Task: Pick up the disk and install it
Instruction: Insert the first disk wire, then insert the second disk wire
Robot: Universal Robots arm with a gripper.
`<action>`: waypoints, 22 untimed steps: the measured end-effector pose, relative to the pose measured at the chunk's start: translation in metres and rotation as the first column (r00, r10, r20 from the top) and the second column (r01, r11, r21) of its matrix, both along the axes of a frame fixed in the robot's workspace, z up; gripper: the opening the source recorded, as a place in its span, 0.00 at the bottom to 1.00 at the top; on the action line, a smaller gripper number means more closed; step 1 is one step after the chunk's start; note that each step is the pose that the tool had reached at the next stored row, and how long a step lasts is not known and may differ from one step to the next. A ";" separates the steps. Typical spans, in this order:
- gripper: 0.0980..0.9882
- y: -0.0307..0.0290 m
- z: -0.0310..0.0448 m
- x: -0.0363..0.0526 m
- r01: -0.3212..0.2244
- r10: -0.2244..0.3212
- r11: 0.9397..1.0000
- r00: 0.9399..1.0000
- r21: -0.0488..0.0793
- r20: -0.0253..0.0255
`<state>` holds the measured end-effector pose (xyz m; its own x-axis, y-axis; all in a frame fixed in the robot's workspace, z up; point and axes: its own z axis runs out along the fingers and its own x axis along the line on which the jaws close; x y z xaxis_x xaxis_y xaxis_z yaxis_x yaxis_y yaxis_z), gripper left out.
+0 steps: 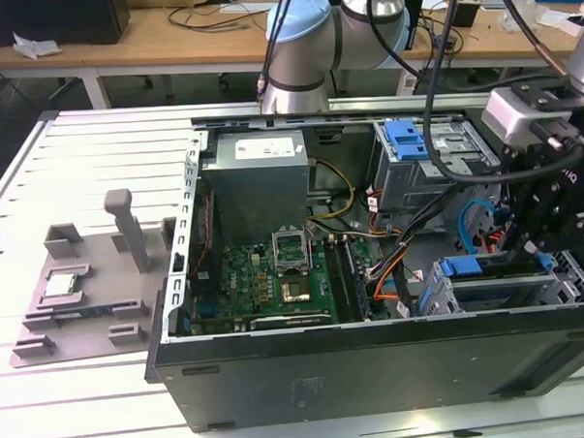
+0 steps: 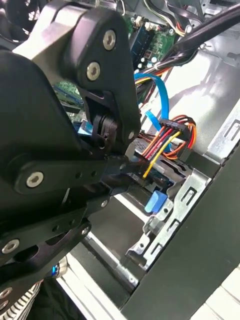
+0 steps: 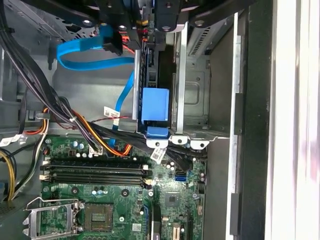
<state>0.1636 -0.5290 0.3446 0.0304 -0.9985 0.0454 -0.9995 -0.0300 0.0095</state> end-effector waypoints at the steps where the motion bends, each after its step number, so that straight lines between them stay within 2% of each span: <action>1: 0.16 0.0002 0.0046 0.0000 0.000 0.000 1.000 1.000 0.000 0.000; 2: 0.16 0.0005 0.0082 0.0000 0.000 0.000 1.000 1.000 0.000 0.000; 3: 0.15 0.0013 0.0150 0.0000 0.000 0.000 1.000 1.000 0.000 0.000; 5: 0.01 0.0023 0.0271 0.0000 0.000 0.000 1.000 1.000 0.000 0.000; 6: 0.01 0.0025 0.0376 0.0000 0.000 0.000 1.000 1.000 0.000 0.000; 7: 0.01 0.0025 0.0412 0.0000 0.000 0.000 1.000 1.000 0.000 0.000; 16: 0.02 0.0025 0.0432 0.0000 0.000 0.000 1.000 1.000 0.000 0.000; 17: 0.15 0.0025 0.0432 0.0000 0.000 0.000 1.000 1.000 0.000 0.000; 18: 0.15 0.0025 0.0433 0.0000 0.000 0.000 1.000 1.000 0.000 0.000; 19: 0.22 0.0025 0.0433 0.0000 0.000 0.000 1.000 1.000 0.000 0.000; 20: 0.22 0.0025 0.0433 0.0000 0.000 0.000 1.000 1.000 0.000 0.000; 21: 0.30 0.0028 0.0435 -0.0001 0.000 0.000 1.000 1.000 0.000 0.000; 22: 0.30 0.0036 0.0433 -0.0007 0.000 0.000 1.000 1.000 0.000 0.000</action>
<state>0.1629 -0.5254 0.3878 0.0305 -0.9985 0.0457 -0.9995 -0.0301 0.0094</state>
